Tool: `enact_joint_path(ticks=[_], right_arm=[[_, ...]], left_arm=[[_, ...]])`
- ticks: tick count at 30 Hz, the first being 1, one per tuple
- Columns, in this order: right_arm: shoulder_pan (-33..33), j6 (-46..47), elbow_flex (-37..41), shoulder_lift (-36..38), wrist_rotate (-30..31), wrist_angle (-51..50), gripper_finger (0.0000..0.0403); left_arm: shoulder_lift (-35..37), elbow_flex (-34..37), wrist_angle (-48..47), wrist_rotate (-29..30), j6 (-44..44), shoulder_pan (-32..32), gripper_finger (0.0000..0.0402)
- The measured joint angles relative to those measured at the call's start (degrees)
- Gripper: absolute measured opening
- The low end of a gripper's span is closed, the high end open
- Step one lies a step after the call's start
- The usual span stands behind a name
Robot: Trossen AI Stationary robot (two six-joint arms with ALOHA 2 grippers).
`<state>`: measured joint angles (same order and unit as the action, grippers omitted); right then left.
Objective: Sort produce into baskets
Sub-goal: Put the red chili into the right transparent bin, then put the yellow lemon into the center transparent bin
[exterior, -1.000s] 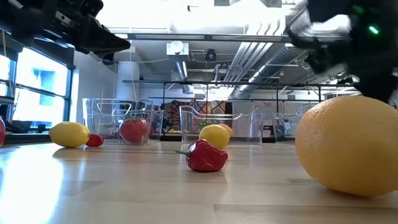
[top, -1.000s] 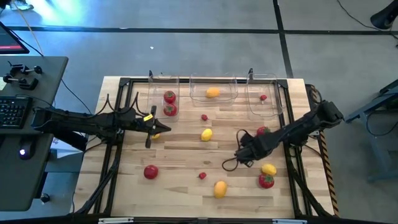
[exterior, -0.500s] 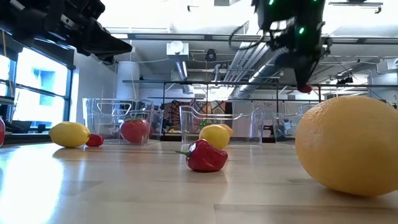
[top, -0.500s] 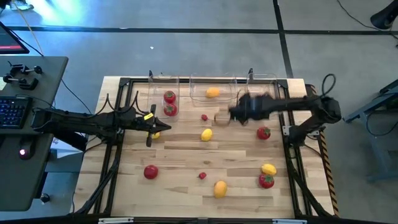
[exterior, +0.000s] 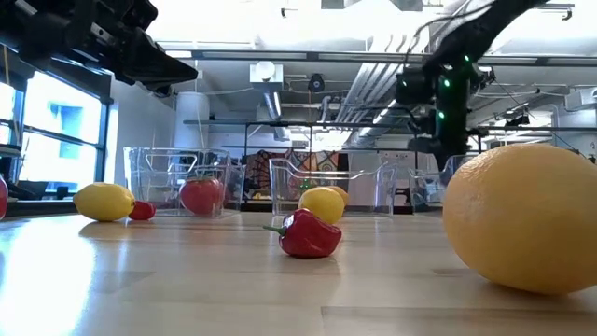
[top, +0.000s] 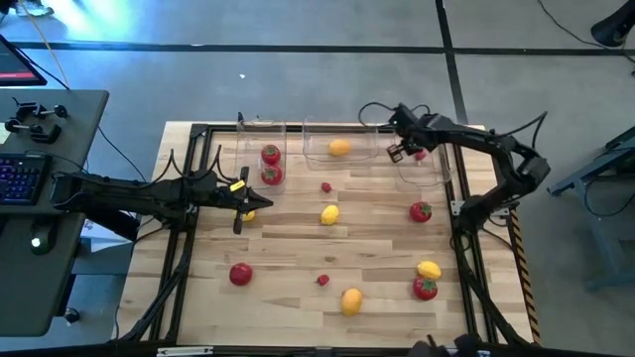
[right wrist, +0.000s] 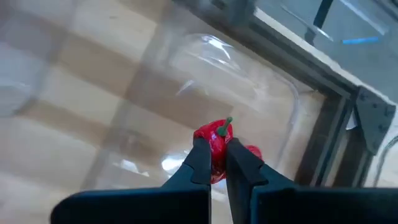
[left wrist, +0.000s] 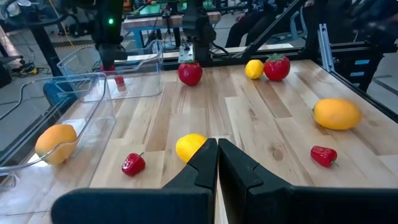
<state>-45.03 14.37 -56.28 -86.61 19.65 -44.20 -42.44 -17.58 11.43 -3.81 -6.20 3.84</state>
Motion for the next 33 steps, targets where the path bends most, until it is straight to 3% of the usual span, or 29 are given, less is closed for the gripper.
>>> enact_joint_path(ticks=[8,14,21,33], right_arm=[[-4.58,-0.1,5.24,0.0,-3.71,4.8,0.0003],[-4.86,0.67,5.8,0.0,-2.08,5.05,0.0012],[-5.23,-1.37,4.43,0.0,-3.07,4.77,0.0062],[1.12,-2.4,-7.01,0.02,5.04,-6.23,0.0196]], left_arm=[[0.0,0.02,0.01,-0.02,0.61,0.0,0.0],[0.0,0.02,0.01,-0.02,0.55,0.0,0.0],[0.0,0.02,-1.2,-0.02,0.4,0.0,0.0],[0.0,0.04,-1.63,0.46,0.53,0.0,0.0001]])
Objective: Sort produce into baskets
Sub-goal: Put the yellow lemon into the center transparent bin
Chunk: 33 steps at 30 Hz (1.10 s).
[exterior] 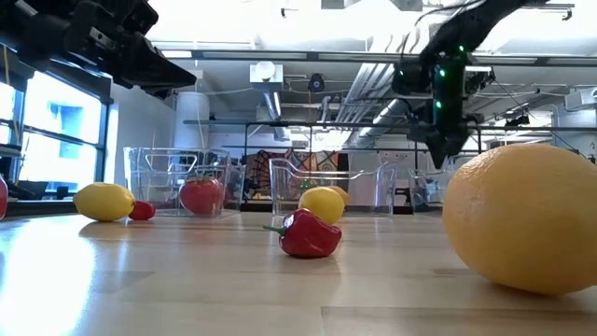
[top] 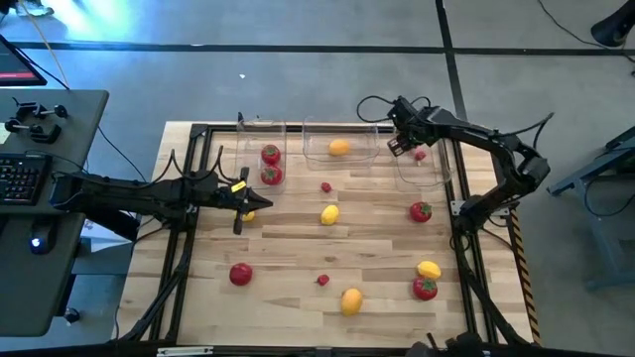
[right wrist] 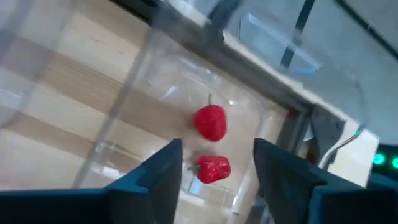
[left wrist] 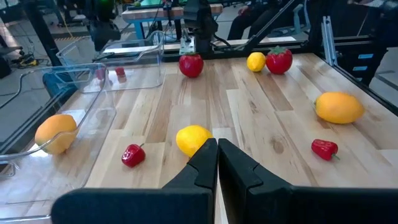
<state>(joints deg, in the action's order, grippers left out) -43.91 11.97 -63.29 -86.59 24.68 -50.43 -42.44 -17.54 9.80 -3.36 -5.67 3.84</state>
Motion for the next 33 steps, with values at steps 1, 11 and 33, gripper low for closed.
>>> enact_joint_path(ticks=[1,11,33], right_arm=[[0.81,0.02,-0.84,0.0,0.01,-0.46,0.0205],[17.13,3.63,-5.11,1.18,-1.23,-10.09,0.0209],[70.41,10.88,-6.71,-7.96,-12.49,9.35,0.0205]], left_arm=[[0.0,0.0,0.02,0.02,0.0,0.0,0.0001],[0.0,0.0,-0.06,0.1,-1.69,0.0,0.0001],[0.0,0.0,-1.21,0.2,-4.49,-0.02,0.0001]])
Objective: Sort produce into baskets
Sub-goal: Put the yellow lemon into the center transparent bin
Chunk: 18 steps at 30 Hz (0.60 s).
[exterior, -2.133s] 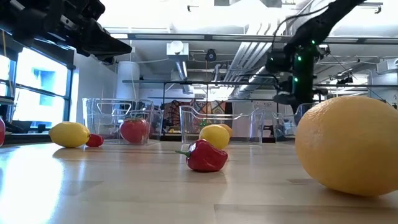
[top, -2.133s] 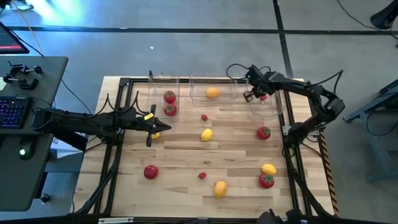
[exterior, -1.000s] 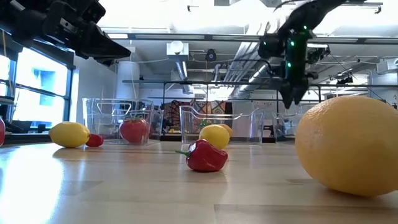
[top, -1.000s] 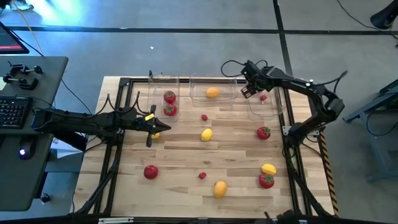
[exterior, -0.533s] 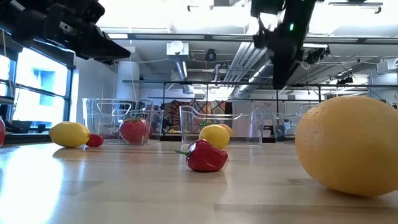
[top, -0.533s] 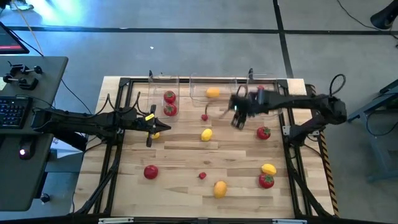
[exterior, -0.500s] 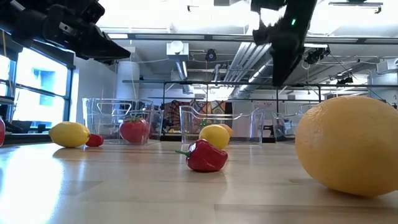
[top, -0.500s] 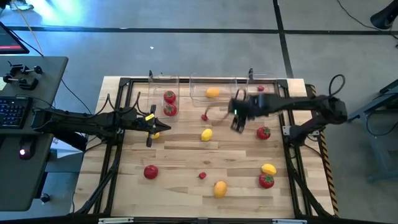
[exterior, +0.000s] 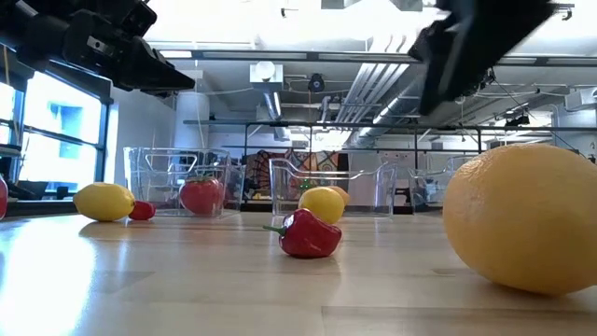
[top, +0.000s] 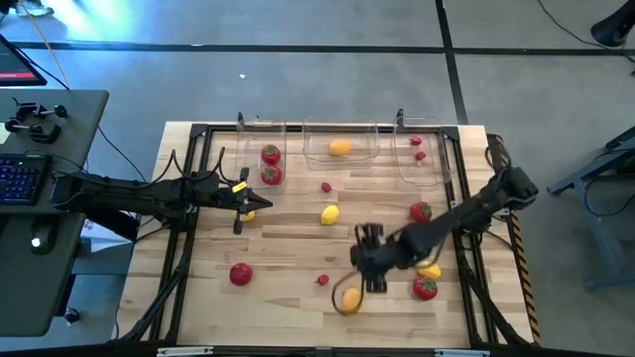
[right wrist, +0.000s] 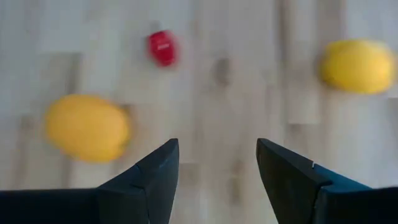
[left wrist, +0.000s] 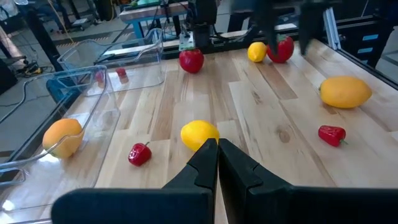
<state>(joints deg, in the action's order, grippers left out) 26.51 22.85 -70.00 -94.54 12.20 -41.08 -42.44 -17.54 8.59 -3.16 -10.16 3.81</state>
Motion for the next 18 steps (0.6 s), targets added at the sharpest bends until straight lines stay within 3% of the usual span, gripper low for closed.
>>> enact_joint_path(ticks=[7,13,16,18], right_arm=[[4.41,0.02,-8.26,-8.1,-0.61,-3.44,0.0205],[8.25,-12.34,-16.71,-13.96,8.19,-6.7,0.0205],[8.77,-13.31,-19.17,-15.17,10.11,-6.9,0.0204],[8.64,-9.22,-20.44,-15.41,9.24,-7.35,0.0203]], left_arm=[[-0.04,0.0,0.01,-0.02,1.37,-0.02,0.0],[-0.04,0.0,0.01,-0.09,2.1,-0.11,0.0],[-0.04,0.0,0.01,-0.09,2.5,-0.11,0.0],[-0.04,0.0,-0.01,-0.09,2.53,-0.11,0.0]])
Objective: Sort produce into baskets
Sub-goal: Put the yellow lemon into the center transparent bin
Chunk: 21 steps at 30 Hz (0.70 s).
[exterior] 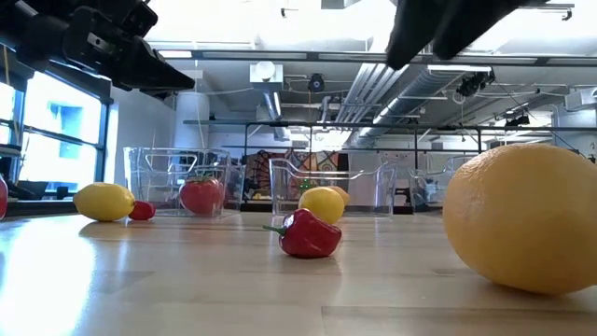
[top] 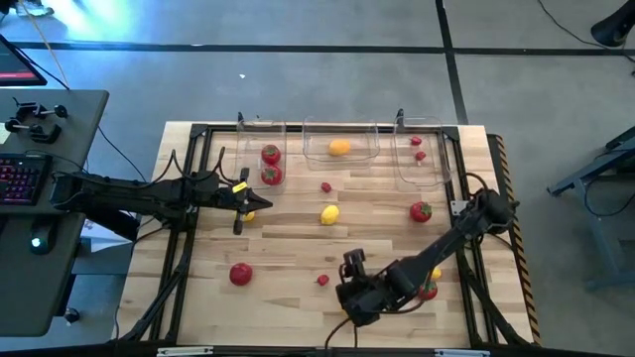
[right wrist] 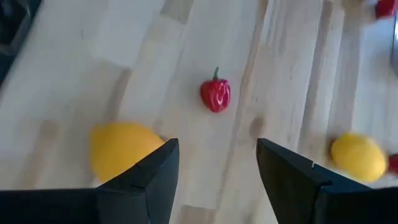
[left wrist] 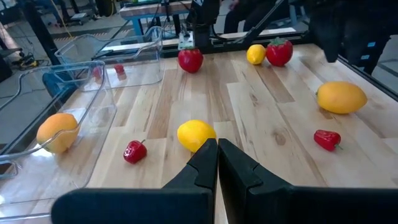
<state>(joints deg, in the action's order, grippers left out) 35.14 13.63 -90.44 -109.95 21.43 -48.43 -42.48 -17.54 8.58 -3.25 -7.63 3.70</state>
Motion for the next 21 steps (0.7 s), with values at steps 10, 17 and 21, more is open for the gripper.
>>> enact_joint_path(ticks=[10,17,21], right_arm=[[-0.91,10.05,-1.96,0.02,-8.08,-1.42,0.0208],[-1.09,11.88,-1.57,0.02,-8.2,-2.07,0.0251],[-0.46,8.27,-1.0,-2.03,-8.43,-1.97,0.0257]], left_arm=[[0.0,-0.02,-1.07,0.0,-0.03,0.01,0.0],[0.0,-0.02,-1.75,-0.29,-0.04,0.02,0.0],[0.0,-0.02,-1.85,-0.68,-0.03,0.0,0.0]])
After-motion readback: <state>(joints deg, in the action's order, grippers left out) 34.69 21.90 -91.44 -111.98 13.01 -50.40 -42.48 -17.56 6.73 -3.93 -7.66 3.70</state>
